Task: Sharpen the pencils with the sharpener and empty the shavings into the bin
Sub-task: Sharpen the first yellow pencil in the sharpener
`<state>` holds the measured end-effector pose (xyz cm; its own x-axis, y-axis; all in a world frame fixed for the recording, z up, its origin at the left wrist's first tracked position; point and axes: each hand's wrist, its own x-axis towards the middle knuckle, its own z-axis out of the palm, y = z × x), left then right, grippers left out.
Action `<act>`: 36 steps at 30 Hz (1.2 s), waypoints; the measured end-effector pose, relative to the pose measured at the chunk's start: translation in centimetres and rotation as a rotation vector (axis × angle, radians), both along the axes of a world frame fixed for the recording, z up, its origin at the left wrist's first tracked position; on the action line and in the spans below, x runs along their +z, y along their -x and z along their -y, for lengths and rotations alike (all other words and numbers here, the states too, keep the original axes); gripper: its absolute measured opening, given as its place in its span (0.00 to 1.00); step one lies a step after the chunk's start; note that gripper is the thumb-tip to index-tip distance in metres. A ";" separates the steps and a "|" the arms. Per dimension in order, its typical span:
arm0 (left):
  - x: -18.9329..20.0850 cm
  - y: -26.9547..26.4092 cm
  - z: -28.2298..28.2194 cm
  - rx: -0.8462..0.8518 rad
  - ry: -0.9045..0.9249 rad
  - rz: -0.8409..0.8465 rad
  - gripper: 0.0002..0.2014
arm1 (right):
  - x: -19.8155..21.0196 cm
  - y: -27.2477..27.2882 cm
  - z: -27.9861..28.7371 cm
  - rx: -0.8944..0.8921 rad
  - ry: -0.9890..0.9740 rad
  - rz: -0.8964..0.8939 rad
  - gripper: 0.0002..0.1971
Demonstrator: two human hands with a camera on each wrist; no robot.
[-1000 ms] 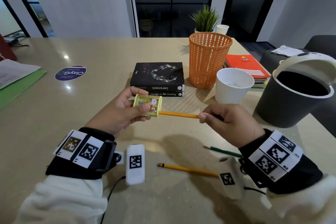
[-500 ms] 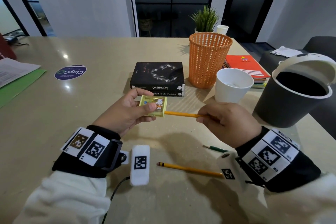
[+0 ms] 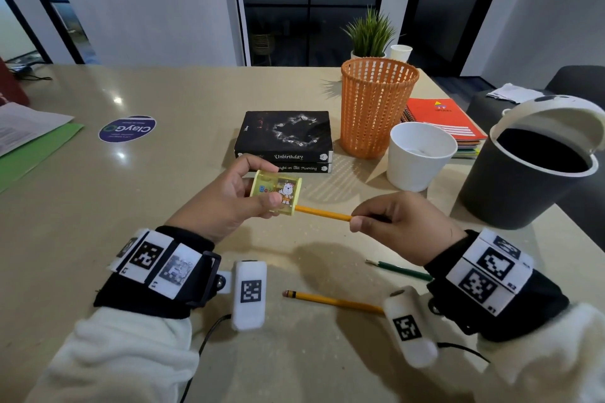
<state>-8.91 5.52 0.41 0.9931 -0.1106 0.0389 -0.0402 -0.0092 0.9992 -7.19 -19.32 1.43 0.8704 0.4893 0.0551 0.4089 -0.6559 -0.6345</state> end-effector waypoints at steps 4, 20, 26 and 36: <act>0.0 -0.4 0.3 0.078 0.118 -0.080 0.17 | 0.1 -0.2 -0.1 0.061 0.127 0.411 0.12; 0.0 -0.1 -0.4 0.033 0.231 -0.125 0.30 | -0.4 0.1 -0.4 0.192 0.005 0.623 0.15; -0.3 0.2 -0.5 -0.026 0.103 -0.029 0.36 | -0.8 -0.3 -0.2 0.132 -0.006 0.359 0.11; 0.6 0.3 0.5 0.035 0.144 -0.094 0.15 | -0.1 -0.3 0.4 0.101 0.101 0.565 0.17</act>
